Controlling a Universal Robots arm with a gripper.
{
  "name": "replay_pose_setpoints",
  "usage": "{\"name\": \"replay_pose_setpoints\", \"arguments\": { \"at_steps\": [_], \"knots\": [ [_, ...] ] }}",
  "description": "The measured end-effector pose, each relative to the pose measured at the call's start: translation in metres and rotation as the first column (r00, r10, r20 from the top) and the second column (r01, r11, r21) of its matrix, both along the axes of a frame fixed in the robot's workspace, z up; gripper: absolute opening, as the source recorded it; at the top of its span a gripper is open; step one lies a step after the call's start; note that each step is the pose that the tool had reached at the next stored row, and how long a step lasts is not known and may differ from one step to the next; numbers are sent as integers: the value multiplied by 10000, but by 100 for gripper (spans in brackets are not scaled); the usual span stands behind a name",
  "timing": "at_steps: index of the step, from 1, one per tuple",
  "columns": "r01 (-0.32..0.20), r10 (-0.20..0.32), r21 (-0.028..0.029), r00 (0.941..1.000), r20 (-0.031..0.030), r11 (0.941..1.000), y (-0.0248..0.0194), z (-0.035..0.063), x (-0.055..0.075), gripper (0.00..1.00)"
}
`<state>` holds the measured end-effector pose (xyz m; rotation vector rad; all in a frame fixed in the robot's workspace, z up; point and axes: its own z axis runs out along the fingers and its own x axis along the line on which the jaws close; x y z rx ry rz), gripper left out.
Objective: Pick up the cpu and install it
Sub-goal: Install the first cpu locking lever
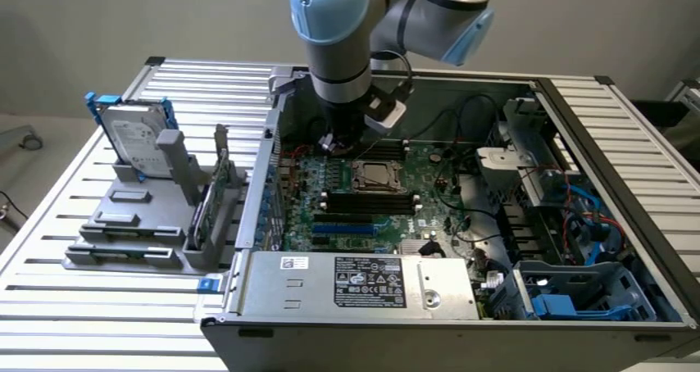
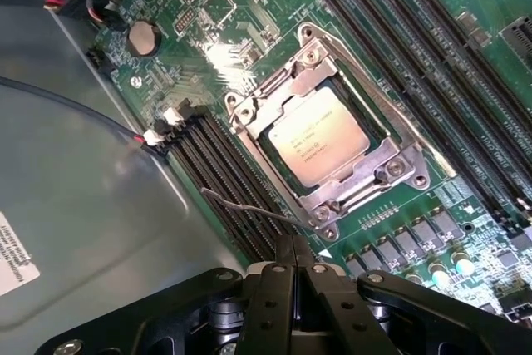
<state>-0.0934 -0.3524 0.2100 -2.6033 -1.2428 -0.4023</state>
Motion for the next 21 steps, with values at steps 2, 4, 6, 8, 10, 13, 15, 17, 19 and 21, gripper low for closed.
{"name": "replay_pose_setpoints", "arguments": {
  "at_steps": [2,4,6,8,10,13,15,17,19,21],
  "knots": [
    [-12,12,0,10000,1,10000,31,-36,0,11],
    [-25,25,-2,10000,1,10000,59,-71,3,11],
    [-30,30,-26,10000,1,10000,70,-86,11,11],
    [-30,30,-66,10000,0,10000,71,-86,18,11],
    [-30,30,-118,10000,0,9999,70,-86,18,11],
    [-31,31,-232,10000,-1,9997,71,-86,18,11],
    [-32,32,-285,10000,0,9996,71,-87,19,11],
    [-31,31,-299,10000,0,9995,72,-90,18,11],
    [-33,33,-301,10000,0,9995,73,-93,20,11],
    [-37,37,-301,10000,0,9995,73,-97,23,11]
  ]
}}
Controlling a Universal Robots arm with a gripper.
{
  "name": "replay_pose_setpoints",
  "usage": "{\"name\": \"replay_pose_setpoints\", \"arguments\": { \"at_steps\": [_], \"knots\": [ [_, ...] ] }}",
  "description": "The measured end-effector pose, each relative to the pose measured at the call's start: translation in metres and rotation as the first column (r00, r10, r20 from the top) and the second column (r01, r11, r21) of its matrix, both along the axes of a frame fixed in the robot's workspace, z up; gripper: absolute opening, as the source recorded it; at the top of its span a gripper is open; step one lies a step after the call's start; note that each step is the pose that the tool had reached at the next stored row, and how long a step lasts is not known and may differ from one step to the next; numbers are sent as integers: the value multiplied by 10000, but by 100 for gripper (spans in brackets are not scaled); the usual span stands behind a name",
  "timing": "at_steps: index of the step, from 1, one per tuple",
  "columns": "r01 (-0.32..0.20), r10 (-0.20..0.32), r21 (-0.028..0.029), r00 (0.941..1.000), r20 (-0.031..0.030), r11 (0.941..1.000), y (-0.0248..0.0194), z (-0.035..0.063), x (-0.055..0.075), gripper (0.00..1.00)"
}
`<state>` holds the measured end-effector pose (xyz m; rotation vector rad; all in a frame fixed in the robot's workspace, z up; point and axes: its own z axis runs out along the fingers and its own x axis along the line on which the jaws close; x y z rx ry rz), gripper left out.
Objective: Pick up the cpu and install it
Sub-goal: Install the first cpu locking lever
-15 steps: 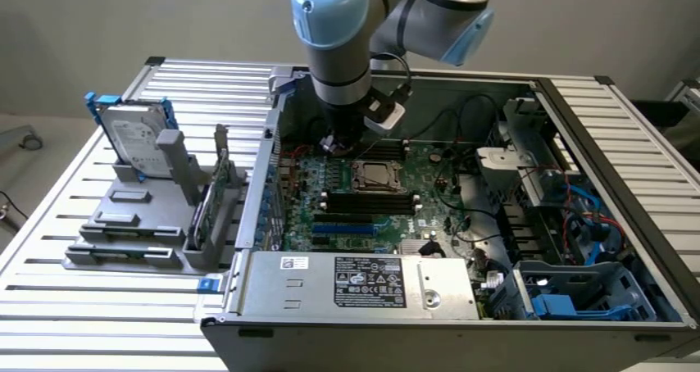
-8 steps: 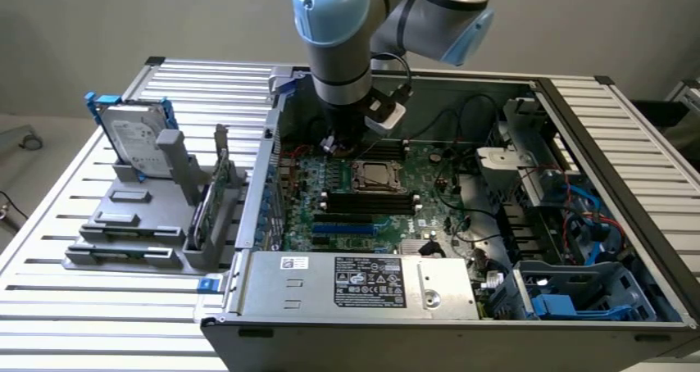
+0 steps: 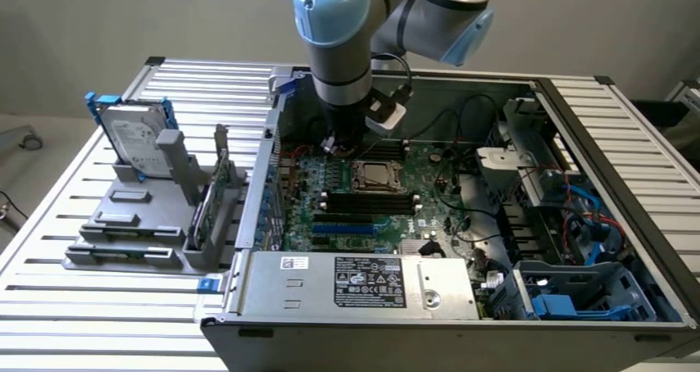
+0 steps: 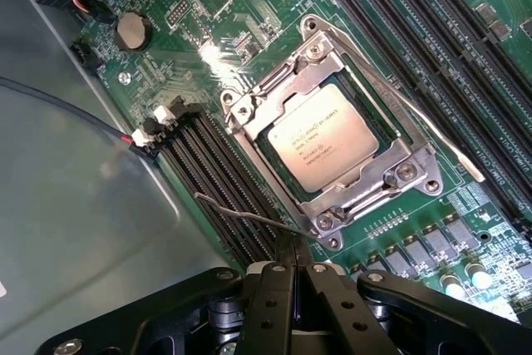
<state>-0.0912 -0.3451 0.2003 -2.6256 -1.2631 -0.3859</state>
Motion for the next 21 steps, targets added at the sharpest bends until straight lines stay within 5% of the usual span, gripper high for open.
{"name": "replay_pose_setpoints", "arguments": {
  "at_steps": [21],
  "knots": [
    [-26,26,1,10000,0,10000,1,-36,89,11]
  ]
}}
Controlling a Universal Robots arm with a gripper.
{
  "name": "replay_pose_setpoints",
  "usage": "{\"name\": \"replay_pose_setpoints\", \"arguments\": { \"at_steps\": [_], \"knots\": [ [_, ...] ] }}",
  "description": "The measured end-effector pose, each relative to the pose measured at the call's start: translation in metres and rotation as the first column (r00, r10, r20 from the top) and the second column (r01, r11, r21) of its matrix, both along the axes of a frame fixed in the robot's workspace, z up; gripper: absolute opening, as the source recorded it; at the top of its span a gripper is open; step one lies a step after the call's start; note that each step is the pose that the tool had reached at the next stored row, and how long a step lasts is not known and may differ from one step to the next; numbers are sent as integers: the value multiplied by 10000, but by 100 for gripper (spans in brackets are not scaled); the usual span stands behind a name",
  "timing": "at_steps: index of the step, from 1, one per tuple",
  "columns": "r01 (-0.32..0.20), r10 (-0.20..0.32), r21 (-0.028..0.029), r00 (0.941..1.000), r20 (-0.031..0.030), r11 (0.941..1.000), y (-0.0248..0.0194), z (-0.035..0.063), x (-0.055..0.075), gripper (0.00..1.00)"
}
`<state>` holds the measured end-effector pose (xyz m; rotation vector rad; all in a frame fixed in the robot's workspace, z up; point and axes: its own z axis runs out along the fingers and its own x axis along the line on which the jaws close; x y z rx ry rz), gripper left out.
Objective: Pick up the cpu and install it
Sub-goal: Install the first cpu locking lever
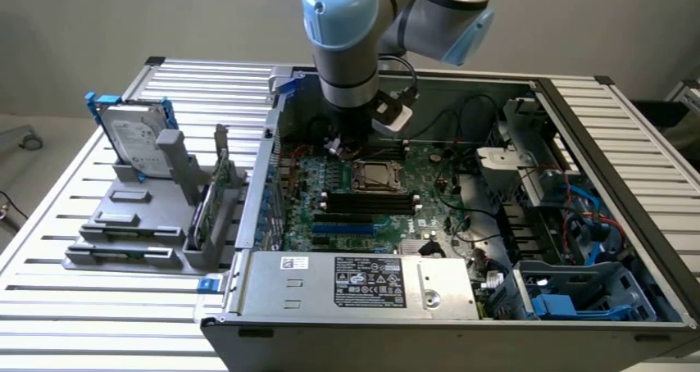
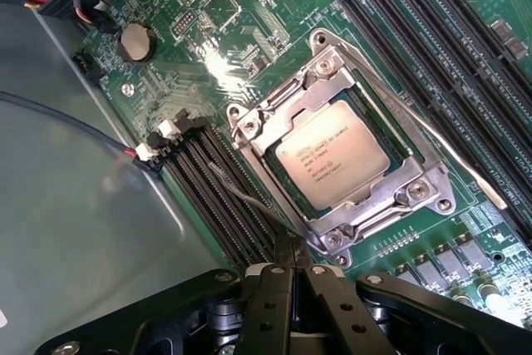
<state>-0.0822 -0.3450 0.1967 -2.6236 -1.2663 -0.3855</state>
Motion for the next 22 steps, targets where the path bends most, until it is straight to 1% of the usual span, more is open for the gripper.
{"name": "replay_pose_setpoints", "arguments": {
  "at_steps": [22],
  "knots": [
    [-31,31,2,10000,1,10000,0,-34,132,11]
  ]
}}
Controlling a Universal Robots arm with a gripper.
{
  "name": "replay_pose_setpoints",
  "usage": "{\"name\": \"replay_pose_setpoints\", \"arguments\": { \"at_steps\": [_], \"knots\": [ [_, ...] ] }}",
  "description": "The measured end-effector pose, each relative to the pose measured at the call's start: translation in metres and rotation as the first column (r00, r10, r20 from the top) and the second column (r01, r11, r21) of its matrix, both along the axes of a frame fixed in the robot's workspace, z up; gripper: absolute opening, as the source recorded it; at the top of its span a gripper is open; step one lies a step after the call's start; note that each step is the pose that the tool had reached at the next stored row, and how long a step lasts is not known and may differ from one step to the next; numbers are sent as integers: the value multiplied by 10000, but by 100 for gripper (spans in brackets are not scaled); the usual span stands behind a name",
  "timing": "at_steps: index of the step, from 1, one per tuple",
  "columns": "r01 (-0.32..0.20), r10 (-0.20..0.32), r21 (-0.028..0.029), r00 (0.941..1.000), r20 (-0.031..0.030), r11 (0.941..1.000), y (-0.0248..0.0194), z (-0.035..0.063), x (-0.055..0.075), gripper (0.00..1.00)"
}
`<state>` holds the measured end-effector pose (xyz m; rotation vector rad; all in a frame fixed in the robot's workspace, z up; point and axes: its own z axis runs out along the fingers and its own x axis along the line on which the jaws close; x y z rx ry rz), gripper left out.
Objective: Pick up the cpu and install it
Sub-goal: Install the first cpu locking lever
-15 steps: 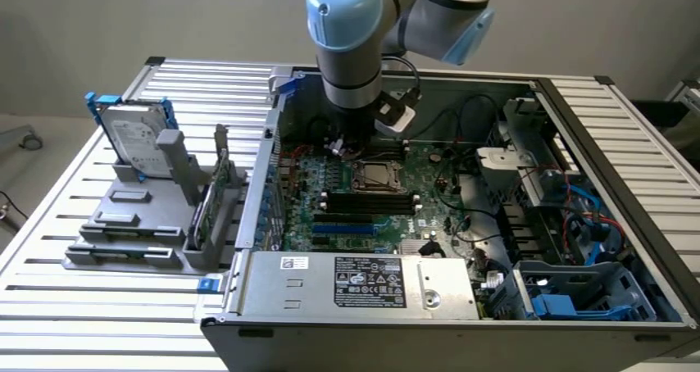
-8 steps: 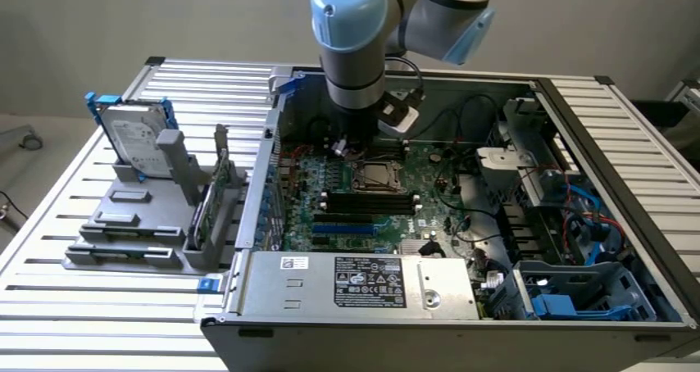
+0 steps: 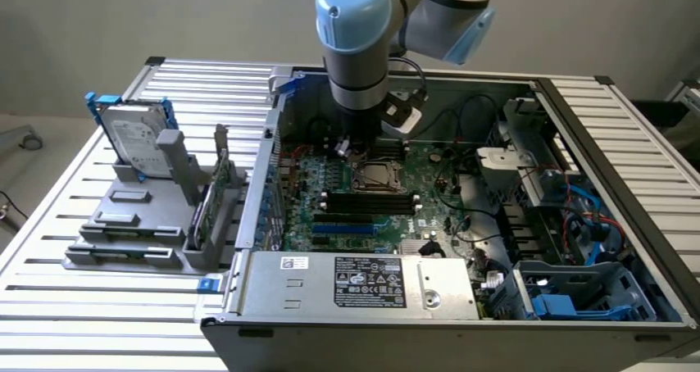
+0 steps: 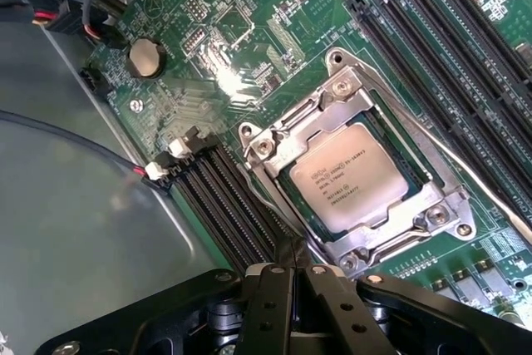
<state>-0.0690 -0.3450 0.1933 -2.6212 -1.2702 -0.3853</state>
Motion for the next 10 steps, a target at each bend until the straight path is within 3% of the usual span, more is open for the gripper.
{"name": "replay_pose_setpoints", "arguments": {
  "at_steps": [10],
  "knots": [
    [-12,12,-1,10000,-1,10000,0,-9,55,11]
  ]
}}
